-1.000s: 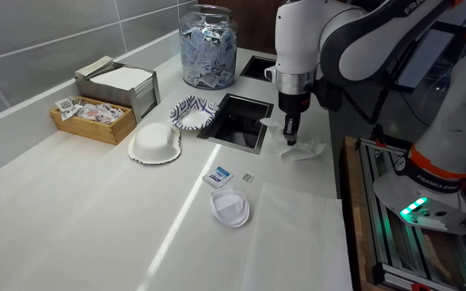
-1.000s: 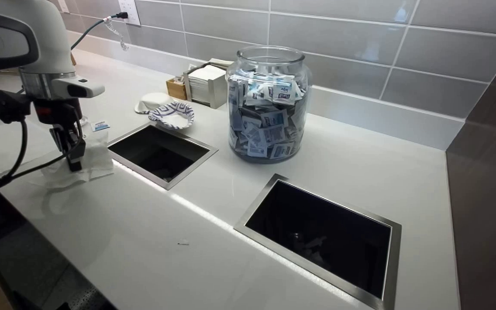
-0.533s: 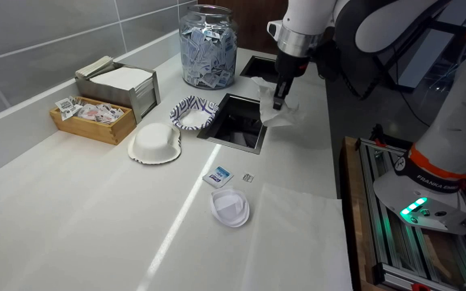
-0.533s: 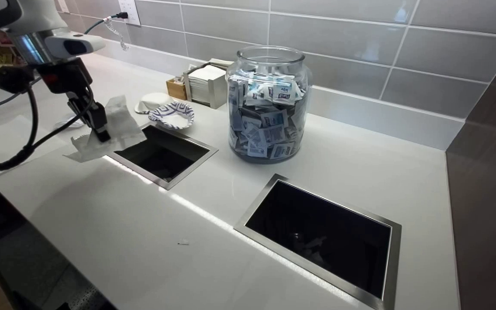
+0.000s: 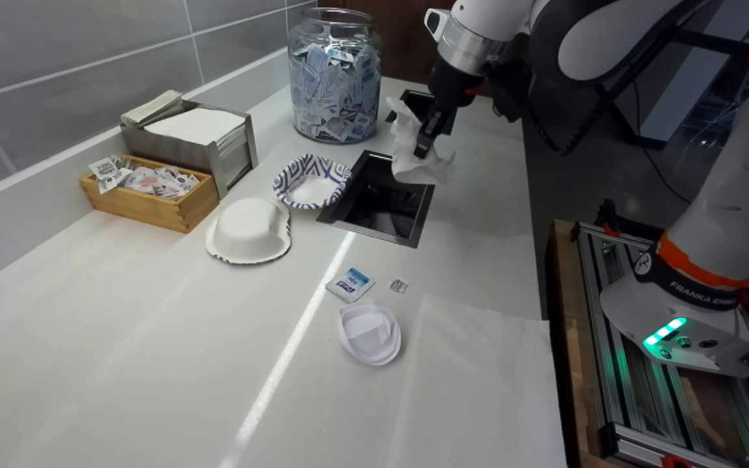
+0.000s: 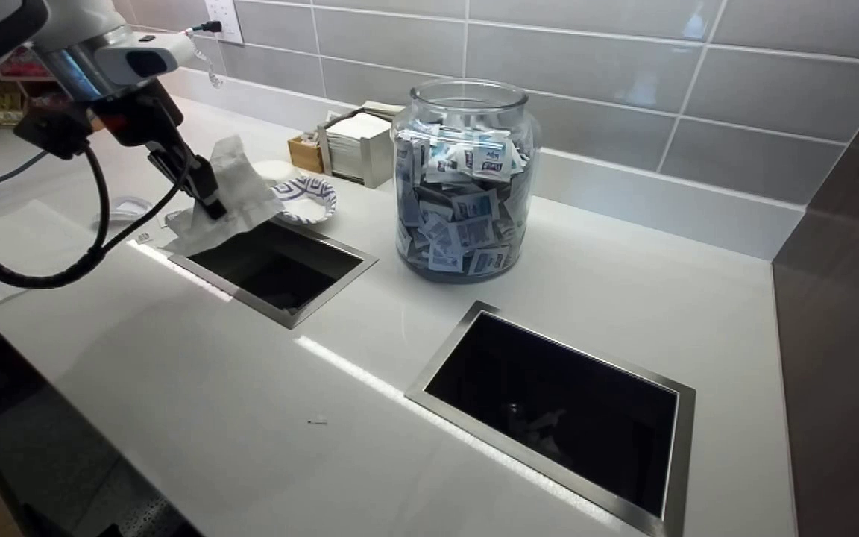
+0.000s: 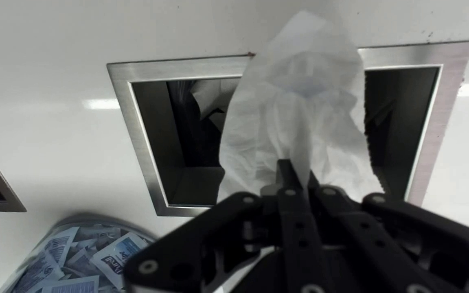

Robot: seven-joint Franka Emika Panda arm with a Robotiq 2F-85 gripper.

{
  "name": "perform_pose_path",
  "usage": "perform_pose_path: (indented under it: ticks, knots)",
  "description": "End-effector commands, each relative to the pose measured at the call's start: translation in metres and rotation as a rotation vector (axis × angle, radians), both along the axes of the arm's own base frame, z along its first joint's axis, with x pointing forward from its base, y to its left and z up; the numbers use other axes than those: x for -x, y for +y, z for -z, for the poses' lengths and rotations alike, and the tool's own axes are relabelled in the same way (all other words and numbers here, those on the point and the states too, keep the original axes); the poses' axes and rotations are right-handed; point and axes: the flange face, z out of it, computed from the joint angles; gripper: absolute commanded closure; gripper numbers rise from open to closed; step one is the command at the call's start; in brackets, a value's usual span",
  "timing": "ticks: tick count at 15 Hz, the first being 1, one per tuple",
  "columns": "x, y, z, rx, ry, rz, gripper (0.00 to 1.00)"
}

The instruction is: Pick up the paper towel and place it in the first open slot

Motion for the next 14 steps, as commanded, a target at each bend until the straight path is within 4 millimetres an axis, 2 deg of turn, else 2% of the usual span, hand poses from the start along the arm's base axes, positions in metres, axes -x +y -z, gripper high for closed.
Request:
perform_pose_path:
  ticks: [1,9,10,14]
  knots:
    - [-0.0097,-0.0072,0.0046,-0.004,-0.023,-0.006,0.68]
    - [-0.0128,-0.0122,0.0049,-0.003,-0.037,0.004,0.07]
    - [-0.0127,-0.0126,0.0048,-0.003,-0.037,0.005,0.01]
    - [-0.0111,-0.0135,0.0041,-0.008,-0.032,0.013,0.00]
